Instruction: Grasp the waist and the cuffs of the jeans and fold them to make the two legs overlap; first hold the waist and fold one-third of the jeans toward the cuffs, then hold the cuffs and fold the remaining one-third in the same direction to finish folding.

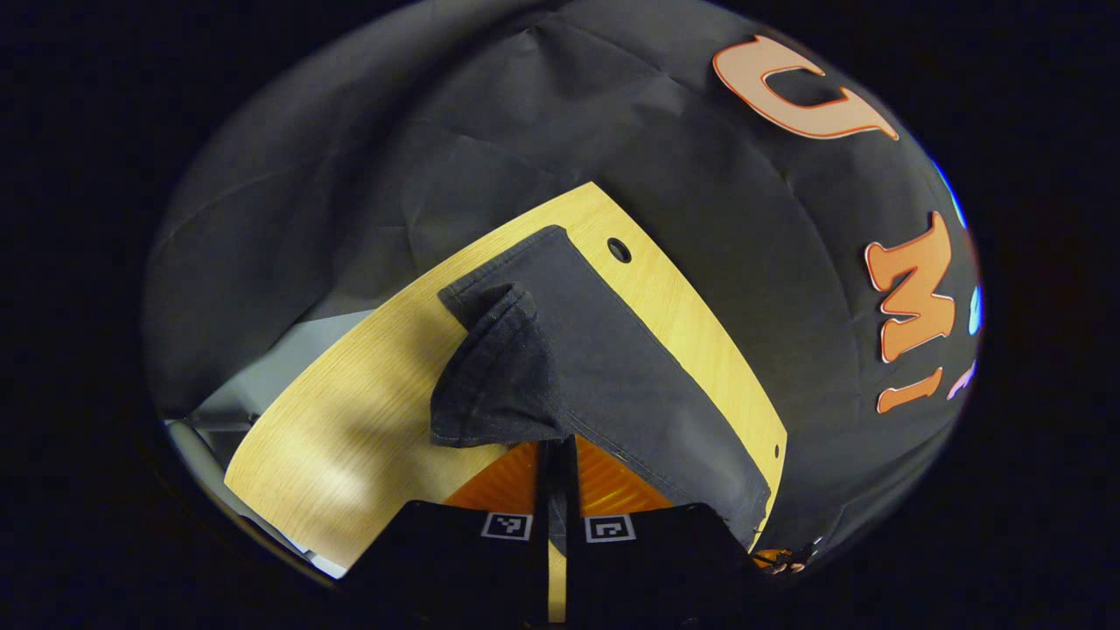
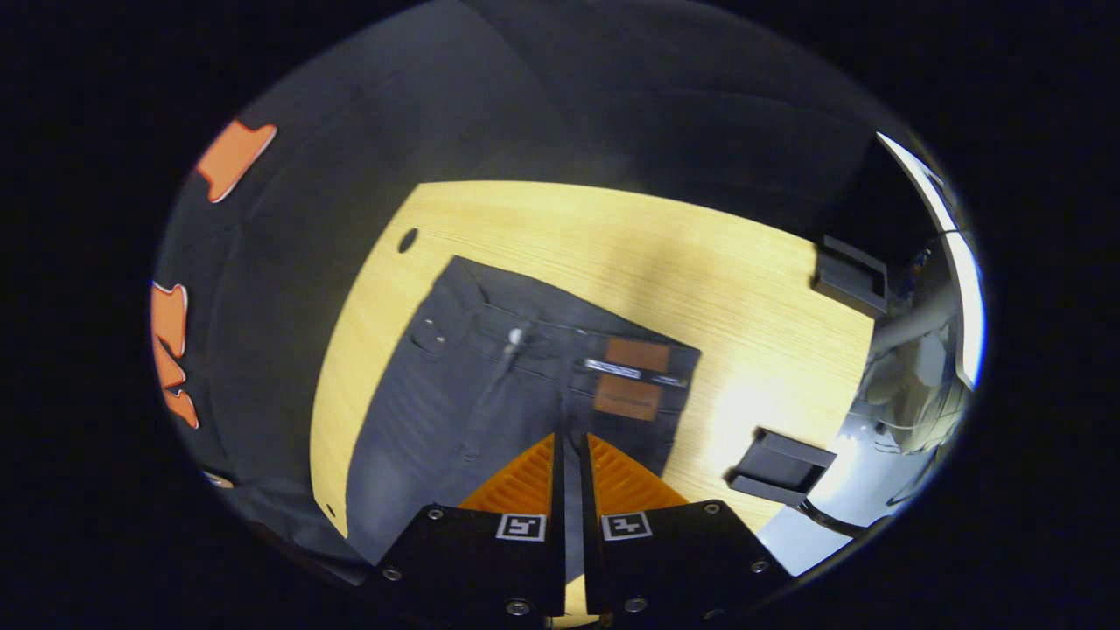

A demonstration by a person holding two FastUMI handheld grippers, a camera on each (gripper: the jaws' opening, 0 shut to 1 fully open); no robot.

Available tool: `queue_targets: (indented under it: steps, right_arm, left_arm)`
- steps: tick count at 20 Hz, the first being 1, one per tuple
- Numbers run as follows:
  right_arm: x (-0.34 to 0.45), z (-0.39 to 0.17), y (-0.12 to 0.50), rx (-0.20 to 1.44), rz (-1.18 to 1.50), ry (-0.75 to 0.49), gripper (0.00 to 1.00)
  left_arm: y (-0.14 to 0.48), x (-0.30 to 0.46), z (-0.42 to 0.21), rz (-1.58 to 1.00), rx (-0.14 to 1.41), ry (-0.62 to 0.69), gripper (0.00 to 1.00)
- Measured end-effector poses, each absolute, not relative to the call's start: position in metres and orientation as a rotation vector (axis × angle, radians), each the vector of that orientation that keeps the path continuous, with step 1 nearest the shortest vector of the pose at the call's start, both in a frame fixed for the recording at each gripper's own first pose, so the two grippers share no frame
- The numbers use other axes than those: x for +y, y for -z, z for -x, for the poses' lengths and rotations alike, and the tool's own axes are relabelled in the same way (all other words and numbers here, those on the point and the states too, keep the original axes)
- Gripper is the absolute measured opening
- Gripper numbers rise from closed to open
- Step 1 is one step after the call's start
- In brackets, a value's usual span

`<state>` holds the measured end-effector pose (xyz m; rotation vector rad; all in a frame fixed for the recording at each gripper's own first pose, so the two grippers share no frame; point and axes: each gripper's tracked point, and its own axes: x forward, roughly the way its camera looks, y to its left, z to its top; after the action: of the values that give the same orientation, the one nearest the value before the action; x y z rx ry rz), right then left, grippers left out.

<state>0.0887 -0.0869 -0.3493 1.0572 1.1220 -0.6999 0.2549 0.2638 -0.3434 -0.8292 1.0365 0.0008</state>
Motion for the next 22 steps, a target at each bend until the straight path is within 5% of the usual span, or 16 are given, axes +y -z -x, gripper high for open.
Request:
queue_targets:
  steps: [6, 7, 9, 11, 12, 15, 16, 17, 19, 21, 22]
  right_arm:
    - [-0.118, -0.067, 0.351, 1.23, -0.807, 0.735, 0.1]
    - [-0.126, -0.074, 0.365, 1.195, -0.782, 0.716, 0.02]
    - [-0.119, -0.087, 0.373, 1.222, -0.794, 0.634, 0.01]
    - [-0.126, -0.084, 0.376, 1.216, -0.884, 0.706, 0.03]
    - [-0.125, -0.081, 0.378, 1.216, -0.928, 0.727, 0.09]
    - [-0.119, -0.07, 0.393, 1.27, -0.935, 0.705, 0.65]
    - [-0.117, -0.075, 0.397, 1.264, -0.954, 0.694, 0.64]
    - [-0.112, -0.081, 0.401, 1.263, -0.978, 0.691, 0.75]
    - [-0.112, -0.086, 0.398, 1.287, -0.94, 0.7, 0.81]
    - [-0.113, -0.084, 0.405, 1.312, -0.838, 0.72, 0.81]
    - [-0.106, -0.092, 0.41, 1.312, -0.836, 0.722, 0.7]
  left_arm:
    - [0.349, 0.267, -0.25, 0.831, 1.044, -0.082, 0.08]
    - [0.35, 0.267, -0.248, 0.833, 1.05, -0.099, 0.08]
    - [0.354, 0.269, -0.246, 0.832, 1.052, -0.113, 0.1]
    - [0.36, 0.273, -0.24, 0.831, 1.069, -0.134, 0.08]
    - [0.361, 0.274, -0.24, 0.831, 1.067, -0.14, 0.08]
    - [0.361, 0.274, -0.238, 0.823, 1.073, -0.156, 0.08]
    - [0.362, 0.274, -0.237, 0.823, 1.075, -0.16, 0.07]
    - [0.363, 0.274, -0.236, 0.823, 1.08, -0.167, 0.07]
    - [0.364, 0.276, -0.233, 0.824, 1.092, -0.179, 0.08]
    - [0.365, 0.277, -0.231, 0.827, 1.097, -0.189, 0.07]
    - [0.366, 0.278, -0.231, 0.828, 1.101, -0.195, 0.07]
